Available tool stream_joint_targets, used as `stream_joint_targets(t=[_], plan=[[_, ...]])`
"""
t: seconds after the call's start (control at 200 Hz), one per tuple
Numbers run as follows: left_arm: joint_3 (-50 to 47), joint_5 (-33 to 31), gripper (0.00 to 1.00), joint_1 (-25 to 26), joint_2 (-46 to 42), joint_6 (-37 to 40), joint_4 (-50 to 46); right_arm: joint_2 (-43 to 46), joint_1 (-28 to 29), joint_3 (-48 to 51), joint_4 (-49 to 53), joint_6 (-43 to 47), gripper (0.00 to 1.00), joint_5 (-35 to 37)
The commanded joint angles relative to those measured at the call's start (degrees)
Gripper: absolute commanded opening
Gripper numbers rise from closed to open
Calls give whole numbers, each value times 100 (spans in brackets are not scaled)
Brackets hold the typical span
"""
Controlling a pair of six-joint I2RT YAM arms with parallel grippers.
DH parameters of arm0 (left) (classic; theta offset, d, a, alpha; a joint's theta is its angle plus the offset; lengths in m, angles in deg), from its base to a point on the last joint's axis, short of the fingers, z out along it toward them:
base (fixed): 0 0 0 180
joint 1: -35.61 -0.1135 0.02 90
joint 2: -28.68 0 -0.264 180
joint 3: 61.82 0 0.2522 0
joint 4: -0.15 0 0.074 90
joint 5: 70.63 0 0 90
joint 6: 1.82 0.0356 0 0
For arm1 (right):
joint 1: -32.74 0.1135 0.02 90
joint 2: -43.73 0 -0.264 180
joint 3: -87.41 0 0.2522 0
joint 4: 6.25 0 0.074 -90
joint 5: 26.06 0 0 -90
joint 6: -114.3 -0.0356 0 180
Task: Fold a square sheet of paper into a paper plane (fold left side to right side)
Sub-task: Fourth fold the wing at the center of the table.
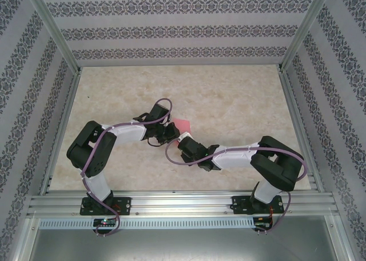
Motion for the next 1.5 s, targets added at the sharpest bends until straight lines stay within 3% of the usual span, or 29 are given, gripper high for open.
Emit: stream_joint_targets(t=[0.0, 0.21, 0.475, 0.769, 1.049, 1.279, 1.494], plan=[[147, -51, 14, 63, -185, -32, -105, 187, -85, 120, -211, -125, 26, -202], [187, -38, 13, 67, -194, -17, -141, 341, -122, 146, -256, -98, 36, -329], [193, -53, 13, 64, -239, -10, -168, 413, -184, 113, -263, -94, 37, -282], [191, -62, 13, 68, -257, -5, -169, 130, -202, 33, -133, -79, 36, -205], [242, -28, 14, 65, -215, -4, -141, 84, -202, 86, -133, -127, 26, -245], [518, -101, 36, 11, -413, 226, -575, 11, -202, 112, -143, -107, 23, -332], [757, -225, 45, -267, -819, 509, -1105, -28, -219, 138, -207, -107, 21, -374]])
